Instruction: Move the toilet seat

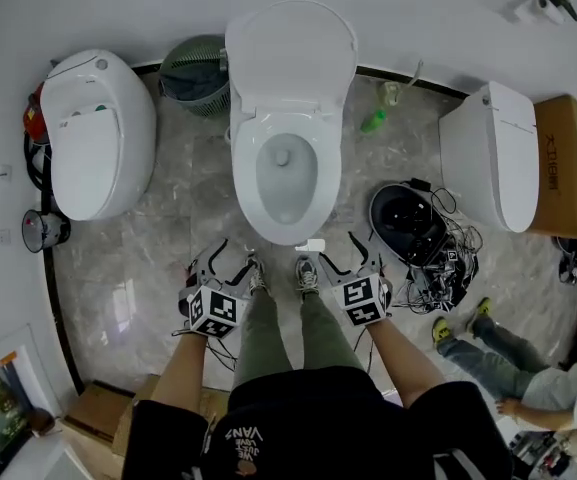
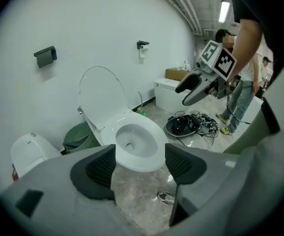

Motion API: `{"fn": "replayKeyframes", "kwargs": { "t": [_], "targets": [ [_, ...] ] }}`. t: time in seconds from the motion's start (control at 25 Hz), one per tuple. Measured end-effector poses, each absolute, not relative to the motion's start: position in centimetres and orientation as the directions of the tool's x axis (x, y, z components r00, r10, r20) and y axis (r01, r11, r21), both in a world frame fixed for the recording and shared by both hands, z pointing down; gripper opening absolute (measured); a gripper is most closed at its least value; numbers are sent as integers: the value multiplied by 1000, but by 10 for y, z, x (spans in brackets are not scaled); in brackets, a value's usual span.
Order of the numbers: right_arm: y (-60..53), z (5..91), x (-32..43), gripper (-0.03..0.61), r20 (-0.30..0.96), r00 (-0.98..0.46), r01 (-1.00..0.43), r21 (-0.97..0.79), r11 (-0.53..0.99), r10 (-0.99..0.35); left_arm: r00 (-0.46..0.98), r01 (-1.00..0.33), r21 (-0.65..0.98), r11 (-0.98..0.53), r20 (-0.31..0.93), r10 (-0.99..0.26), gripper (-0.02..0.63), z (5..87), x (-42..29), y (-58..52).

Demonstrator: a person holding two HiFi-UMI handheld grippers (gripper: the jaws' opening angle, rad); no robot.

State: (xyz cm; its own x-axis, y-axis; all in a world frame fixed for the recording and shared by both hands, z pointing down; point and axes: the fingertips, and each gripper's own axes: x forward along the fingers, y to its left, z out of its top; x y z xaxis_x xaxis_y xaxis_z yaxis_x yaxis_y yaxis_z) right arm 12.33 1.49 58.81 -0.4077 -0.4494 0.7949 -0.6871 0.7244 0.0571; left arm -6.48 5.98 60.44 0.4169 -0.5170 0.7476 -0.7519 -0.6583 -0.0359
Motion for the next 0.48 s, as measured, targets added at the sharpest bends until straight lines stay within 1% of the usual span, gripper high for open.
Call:
{"fn": "replayKeyframes", "kwargs": {
  "t": [0.16,0.24,0.48],
  "targets": [
    [16,623,122,307,816,-429,-620,47,783,-388,375,-776,-49,-629,766,-521,314,636,-49,62],
    [17,642,122,330,826,-428,-588,54,807,-367,358,-783,-55,-619,774,-523,319,654,-43,64],
    [18,705,119,339,848,-404,-451,141,882,-342,314,-765,-98,-637,806,-502,321,714,-33,66]
  ]
}}
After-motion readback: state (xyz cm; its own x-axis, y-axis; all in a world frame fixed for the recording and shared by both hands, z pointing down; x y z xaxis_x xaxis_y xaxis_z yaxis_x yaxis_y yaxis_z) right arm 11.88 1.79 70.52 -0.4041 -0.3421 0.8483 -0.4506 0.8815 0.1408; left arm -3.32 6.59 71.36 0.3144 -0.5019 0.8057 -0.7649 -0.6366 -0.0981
